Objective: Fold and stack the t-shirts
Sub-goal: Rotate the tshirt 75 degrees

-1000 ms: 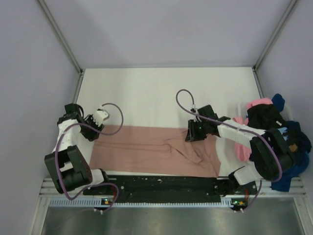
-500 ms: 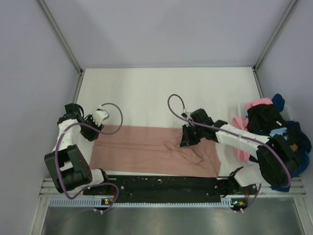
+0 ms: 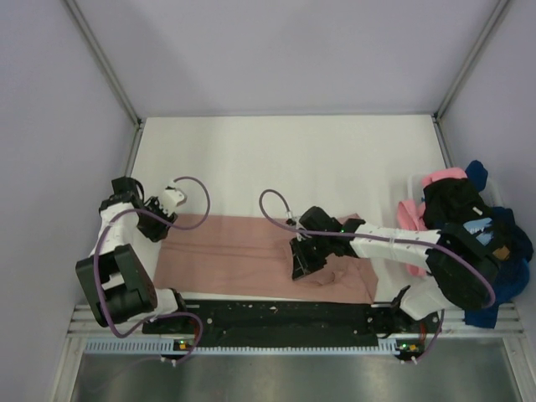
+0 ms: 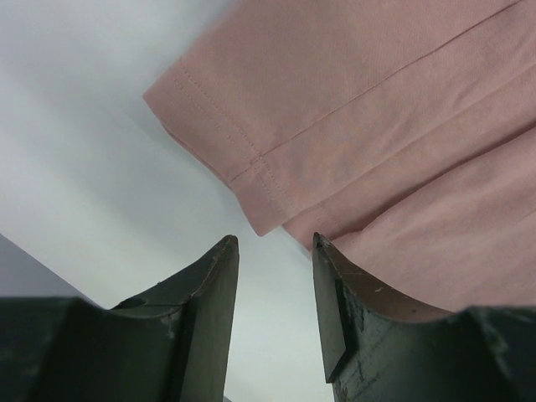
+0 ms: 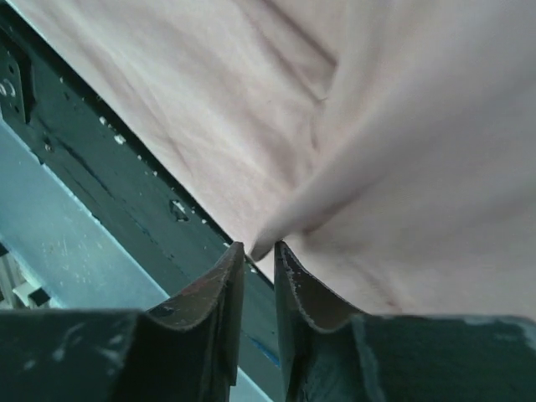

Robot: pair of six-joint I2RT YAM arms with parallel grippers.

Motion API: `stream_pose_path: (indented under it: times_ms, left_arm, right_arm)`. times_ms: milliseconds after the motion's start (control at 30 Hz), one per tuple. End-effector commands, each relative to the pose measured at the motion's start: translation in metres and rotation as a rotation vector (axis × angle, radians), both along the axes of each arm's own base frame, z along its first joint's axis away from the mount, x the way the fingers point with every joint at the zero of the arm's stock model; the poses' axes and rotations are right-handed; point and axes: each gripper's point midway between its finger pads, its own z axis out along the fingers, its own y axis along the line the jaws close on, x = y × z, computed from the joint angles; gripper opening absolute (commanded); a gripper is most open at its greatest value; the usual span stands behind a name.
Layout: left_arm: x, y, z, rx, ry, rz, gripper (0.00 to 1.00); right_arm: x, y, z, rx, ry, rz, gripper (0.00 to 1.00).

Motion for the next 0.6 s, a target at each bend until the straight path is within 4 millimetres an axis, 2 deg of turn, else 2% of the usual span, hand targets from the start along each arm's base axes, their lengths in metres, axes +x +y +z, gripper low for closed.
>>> stream_pose_path:
  times_ms: [0,167,300,367,467,567]
  left_arm:
    - [0.009,0.006,0.005,0.024,-0.019,0.005,0.45]
    - [0.009,0.008,0.004,0.028,-0.016,0.007,0.45]
    - [0.011,0.007,0.005,0.015,-0.014,0.011,0.45]
    - [0.010,0.006,0.005,0.014,-0.012,0.009,0.45]
    - [0.009,0.004,0.007,0.009,-0.018,0.004,0.45]
    - [0.010,0.001,0.011,-0.006,-0.035,-0.003,0.45]
  right_arm:
    - [-0.020,0.032,0.017,0.067,0.023,0.122,0.25]
    - [-0.044,0.048,0.035,0.105,-0.009,0.268,0.37]
    - [-0.039,0.048,0.053,0.134,-0.074,0.273,0.38]
    - [-0.021,0.036,0.054,0.080,-0.127,0.186,0.34]
    - [0.015,-0.002,0.040,-0.017,-0.132,-0.040,0.18]
    - [0.031,-0.034,0.028,-0.055,-0.117,-0.209,0.07]
